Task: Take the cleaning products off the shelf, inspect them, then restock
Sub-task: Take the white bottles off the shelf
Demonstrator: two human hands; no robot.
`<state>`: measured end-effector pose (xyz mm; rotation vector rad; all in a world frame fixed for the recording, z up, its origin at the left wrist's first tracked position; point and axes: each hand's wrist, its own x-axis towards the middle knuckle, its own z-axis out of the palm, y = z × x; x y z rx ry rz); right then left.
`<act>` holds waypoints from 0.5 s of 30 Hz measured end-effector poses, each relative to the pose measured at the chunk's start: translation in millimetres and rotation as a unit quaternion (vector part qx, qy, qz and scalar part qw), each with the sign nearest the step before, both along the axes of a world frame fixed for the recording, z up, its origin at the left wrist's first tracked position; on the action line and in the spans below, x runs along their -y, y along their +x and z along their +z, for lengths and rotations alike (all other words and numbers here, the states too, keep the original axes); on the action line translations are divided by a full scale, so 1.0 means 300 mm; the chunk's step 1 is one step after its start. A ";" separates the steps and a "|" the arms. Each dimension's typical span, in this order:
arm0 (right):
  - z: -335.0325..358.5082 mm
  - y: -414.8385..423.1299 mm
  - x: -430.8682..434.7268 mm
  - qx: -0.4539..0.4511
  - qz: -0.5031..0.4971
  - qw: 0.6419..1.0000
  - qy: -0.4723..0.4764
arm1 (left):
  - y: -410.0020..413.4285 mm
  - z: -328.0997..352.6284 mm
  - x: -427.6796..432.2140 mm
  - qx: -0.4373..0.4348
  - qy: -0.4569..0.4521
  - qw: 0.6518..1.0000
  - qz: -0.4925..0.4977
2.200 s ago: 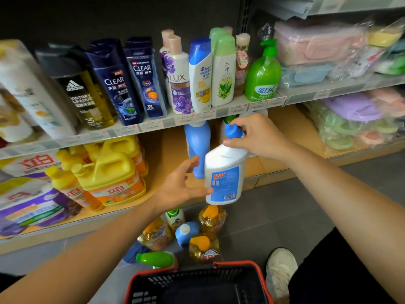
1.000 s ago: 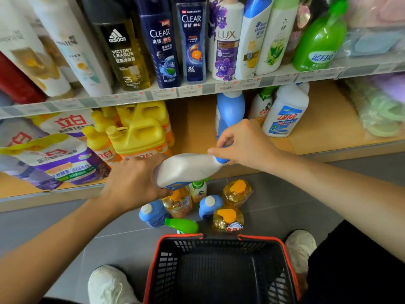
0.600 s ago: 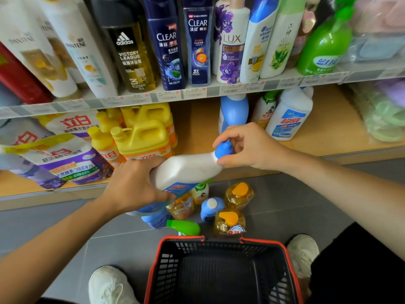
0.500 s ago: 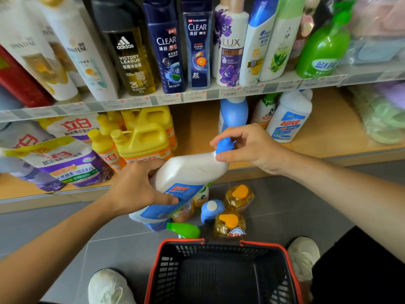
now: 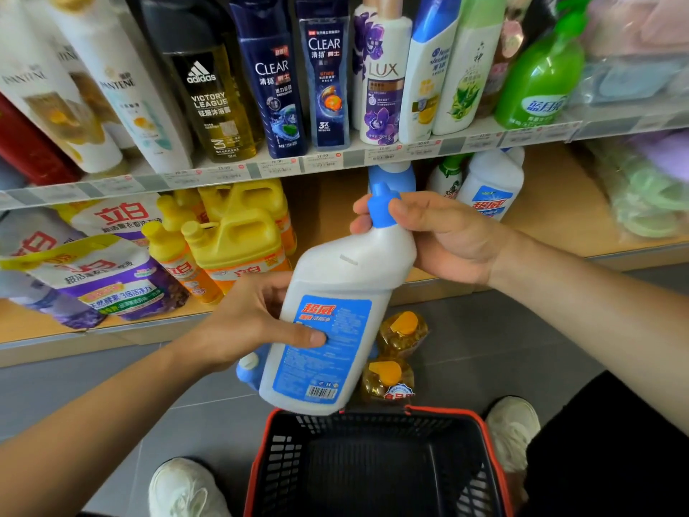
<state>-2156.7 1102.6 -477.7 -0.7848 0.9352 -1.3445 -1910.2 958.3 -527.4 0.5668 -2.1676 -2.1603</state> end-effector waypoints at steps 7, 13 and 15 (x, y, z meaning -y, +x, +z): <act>-0.049 0.006 0.021 -0.245 -0.243 0.939 -0.002 | -0.027 0.018 -0.031 0.004 -0.140 0.985 0.098; -0.031 0.016 0.028 -0.227 -0.231 0.945 0.035 | -0.029 0.025 -0.020 0.003 -0.117 0.991 0.071; -0.016 0.011 0.028 -0.160 -0.180 0.969 0.059 | -0.028 0.026 -0.012 0.007 -0.078 0.995 0.058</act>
